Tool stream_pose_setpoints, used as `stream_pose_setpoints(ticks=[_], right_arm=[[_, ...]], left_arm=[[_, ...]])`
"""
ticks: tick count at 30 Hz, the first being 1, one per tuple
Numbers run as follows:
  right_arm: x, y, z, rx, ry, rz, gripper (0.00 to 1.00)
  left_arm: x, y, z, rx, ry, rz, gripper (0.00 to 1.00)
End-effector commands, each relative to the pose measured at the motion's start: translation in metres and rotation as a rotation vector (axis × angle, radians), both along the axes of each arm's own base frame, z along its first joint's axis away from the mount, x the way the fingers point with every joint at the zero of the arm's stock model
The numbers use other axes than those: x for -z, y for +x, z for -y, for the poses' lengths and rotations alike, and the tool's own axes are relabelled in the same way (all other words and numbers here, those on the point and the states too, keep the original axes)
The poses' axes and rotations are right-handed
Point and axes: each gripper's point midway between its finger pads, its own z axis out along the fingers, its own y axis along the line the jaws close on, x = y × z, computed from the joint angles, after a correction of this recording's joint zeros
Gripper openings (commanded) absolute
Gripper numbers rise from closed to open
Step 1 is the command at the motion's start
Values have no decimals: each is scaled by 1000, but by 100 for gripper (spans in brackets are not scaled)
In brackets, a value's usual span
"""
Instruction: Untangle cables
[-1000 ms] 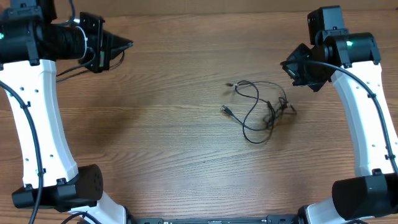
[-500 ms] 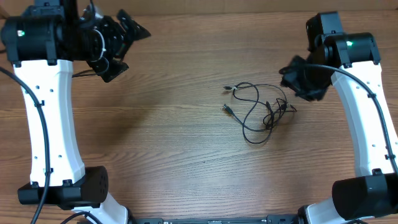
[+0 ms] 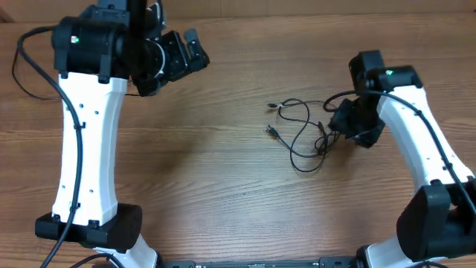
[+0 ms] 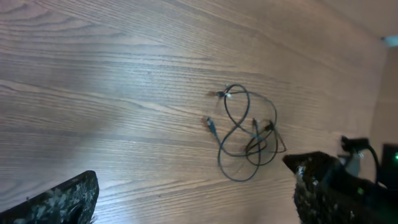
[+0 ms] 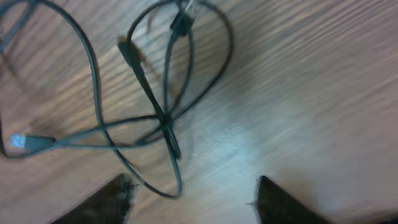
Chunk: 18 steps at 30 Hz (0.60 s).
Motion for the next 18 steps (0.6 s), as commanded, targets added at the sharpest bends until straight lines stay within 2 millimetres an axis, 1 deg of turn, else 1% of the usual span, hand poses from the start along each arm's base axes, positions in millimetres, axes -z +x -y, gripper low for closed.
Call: stream_pose_setpoints(ticks=[1,3,8,11,13,18], right_arm=[[17,1,-29,0,173,10,48],[21,3,-33,2,197,17,45],[23,3,-32,42,189,16,43],[25,7,-32,52,191,33,42],[30,10,-32,68,194,47,42],[51,9,-31,101,188,58,42]], left_arm=[[4,3,-1,19,64,18,100],[5,3,0,21,64,17,100],[5,3,0,21,64,16,100],[5,3,0,21,64,16,100],[5,3,0,21,64,16,100],[5,3,0,21,64,15,100]])
